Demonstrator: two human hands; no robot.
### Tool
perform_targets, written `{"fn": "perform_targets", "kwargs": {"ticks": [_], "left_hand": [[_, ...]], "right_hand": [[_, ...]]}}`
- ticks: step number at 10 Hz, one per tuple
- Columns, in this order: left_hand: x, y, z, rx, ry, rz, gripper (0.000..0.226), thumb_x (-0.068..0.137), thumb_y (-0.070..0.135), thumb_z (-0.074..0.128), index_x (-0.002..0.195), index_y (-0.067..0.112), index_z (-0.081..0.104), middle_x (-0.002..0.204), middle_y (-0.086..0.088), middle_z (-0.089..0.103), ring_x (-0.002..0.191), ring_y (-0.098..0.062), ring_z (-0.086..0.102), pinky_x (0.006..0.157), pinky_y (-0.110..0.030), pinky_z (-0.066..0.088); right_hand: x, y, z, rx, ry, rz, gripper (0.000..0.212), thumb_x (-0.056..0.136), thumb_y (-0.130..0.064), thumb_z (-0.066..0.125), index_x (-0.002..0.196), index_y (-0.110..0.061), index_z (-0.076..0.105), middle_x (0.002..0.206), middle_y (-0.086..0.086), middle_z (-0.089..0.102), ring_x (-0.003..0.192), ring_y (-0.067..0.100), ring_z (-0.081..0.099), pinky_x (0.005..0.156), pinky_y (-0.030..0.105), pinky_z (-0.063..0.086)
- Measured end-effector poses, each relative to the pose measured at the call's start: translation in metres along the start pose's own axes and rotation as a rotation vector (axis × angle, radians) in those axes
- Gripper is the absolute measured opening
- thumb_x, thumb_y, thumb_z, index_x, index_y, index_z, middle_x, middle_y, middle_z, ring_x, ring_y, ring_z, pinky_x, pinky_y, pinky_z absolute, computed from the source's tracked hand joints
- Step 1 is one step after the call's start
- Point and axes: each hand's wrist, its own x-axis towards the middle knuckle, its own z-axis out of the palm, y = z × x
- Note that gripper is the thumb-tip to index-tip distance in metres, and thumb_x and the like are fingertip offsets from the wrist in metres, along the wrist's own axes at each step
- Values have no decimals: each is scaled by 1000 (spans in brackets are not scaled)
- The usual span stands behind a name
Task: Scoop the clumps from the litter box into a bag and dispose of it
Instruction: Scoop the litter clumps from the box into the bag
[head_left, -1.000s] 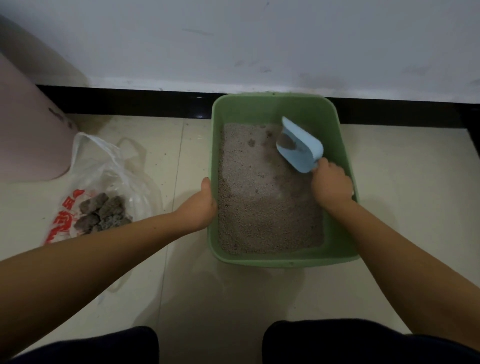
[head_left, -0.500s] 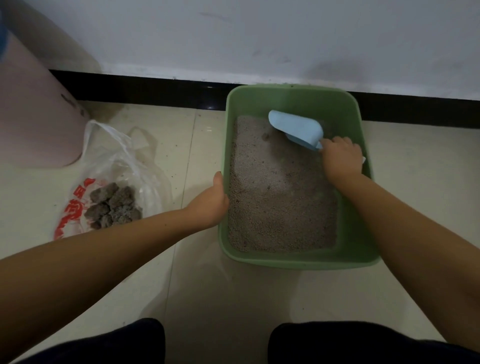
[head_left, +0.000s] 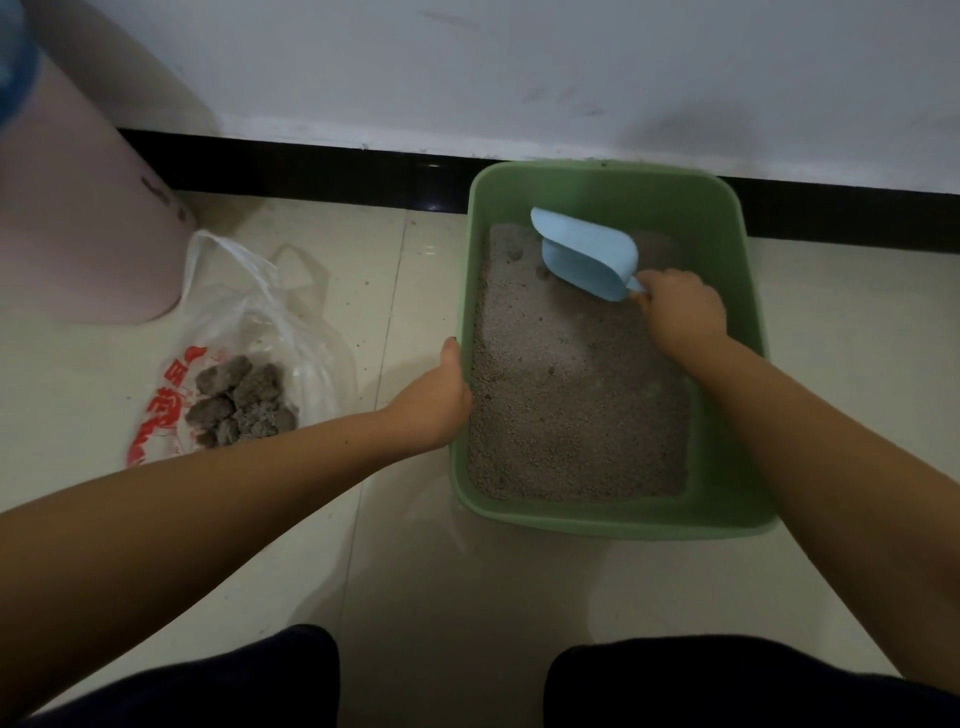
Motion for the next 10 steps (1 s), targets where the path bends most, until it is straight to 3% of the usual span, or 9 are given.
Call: {"fn": "perform_targets", "kwargs": {"ticks": [1,2,3,5,6,7,8,9,10], "left_hand": [[-1,-1,-2,-64,4,3,58,99,11,32,147,1,1,77,-15,57,69,-26,55,65,-33,37],[-1,-2,-3,-69,27,29,52,99,13,34,144,0,11,111,-28,60,95,-39,61,72,-33,39],[-2,-2,-3,-39,19,42,51,99,14,34,143,-1,12,113,-28,60,96,-39,61,72,-32,39],[0,-4,-4,-4,6,57,48,99,12,33,141,-2,15,106,-27,60,91,-37,59,73,-32,38],[2,-5,-4,18,7,85,47,99,12,33,141,-2,16,84,-14,51,79,-26,51,66,-34,38],[6,-8,-2,39,-3,85,50,100,14,32,143,0,12,64,3,37,79,-23,49,52,-25,34],[7,-9,-2,47,8,98,52,100,15,32,144,0,10,63,7,32,72,-24,49,53,-18,33],[6,-9,0,75,-14,84,55,101,15,30,146,0,4,61,3,34,56,-15,42,56,-22,35],[7,-9,2,87,-29,59,57,101,14,29,147,-1,0,60,-2,38,59,-20,45,64,-34,39]], "right_hand": [[-6,2,2,-43,18,-14,19,94,-11,44,101,-2,60,95,22,60,90,36,56,71,40,43],[-14,3,5,-76,14,-25,20,95,-12,44,104,-3,60,96,21,61,90,36,56,71,40,43],[-19,-4,6,36,-11,-11,23,97,-16,43,102,-3,61,95,21,61,88,34,55,69,37,40],[-4,-32,4,422,-208,185,29,99,-23,44,109,-3,61,89,9,56,79,22,50,67,30,37],[3,-41,5,445,-235,198,30,99,-25,44,113,-5,61,89,7,54,79,21,50,67,29,36],[5,-48,9,458,-254,192,30,99,-24,44,114,-4,60,90,7,54,78,20,49,62,27,35],[6,-54,10,464,-275,156,30,99,-24,44,111,-3,61,89,8,55,75,19,49,65,28,35],[4,-59,9,532,-305,147,29,99,-25,44,104,-2,62,86,10,54,66,16,45,54,25,33],[-7,-59,9,727,-322,199,26,98,-24,46,105,-7,64,92,7,59,83,18,52,69,27,40]]}}
